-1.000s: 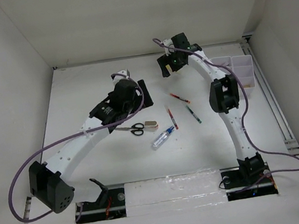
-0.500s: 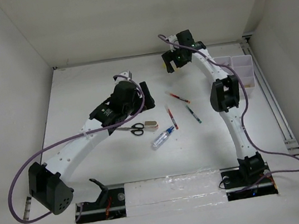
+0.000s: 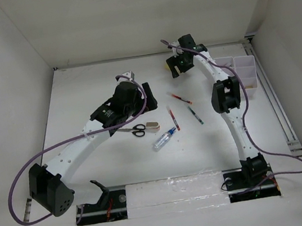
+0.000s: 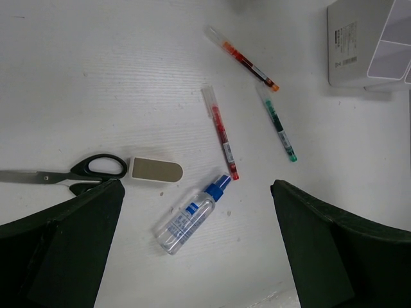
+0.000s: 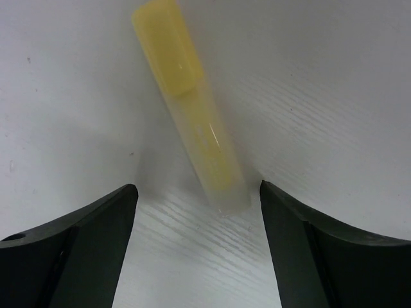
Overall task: Sort the stationery into containers
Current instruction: Pick up the pen from the center of the board.
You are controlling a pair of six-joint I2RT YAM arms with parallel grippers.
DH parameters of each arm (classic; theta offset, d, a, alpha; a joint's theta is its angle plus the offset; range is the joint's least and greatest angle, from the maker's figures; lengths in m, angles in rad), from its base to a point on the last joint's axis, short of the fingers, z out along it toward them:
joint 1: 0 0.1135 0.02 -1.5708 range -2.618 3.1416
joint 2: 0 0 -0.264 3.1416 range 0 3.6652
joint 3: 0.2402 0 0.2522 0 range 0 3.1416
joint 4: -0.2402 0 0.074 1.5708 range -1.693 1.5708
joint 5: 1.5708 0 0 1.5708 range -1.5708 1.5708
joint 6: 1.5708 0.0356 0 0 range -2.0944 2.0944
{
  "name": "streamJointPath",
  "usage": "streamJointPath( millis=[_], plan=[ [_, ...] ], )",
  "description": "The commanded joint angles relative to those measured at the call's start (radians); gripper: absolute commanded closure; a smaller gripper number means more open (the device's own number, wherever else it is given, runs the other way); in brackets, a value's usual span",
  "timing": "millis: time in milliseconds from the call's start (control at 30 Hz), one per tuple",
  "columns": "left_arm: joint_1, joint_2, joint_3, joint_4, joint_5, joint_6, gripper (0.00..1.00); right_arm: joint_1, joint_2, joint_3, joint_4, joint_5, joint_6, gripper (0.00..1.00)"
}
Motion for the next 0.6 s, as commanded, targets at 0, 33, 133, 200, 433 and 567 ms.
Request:
streamJointPath(
  millis=[0,33,133,200,433,567],
  plan=[
    [-0.002,-0.016,-0.003,0.034,0.020,0.013,0.00,-0.006,0.014,0.041,-0.034,0.017,0.002,0.18],
    [-0.002,-0.016,-0.003,0.034,0.020,0.013,0.00,-0.006,0.014,0.041,-0.034,0.026,0.002,0.23],
    [-0.002,-0.016,-0.003,0.034,0.020,0.013,0.00,0.003,0.014,0.041,-0.034,0.046,0.002,0.30],
    [-0.002,-0.016,-0.003,0.034,0.029,0.013,0.00,0.013,0.014,0.041,-0.034,0.057,0.002,0.32],
    [-0.002,-0.036,-0.012,0.063,0.049,0.013,0.00,0.022,0.005,0.012,-0.021,0.091,0.002,0.71],
    [-0.002,-0.036,-0.012,0.063,0.058,0.013,0.00,0.031,0.005,0.012,-0.021,0.102,-0.007,0.71]
  ],
)
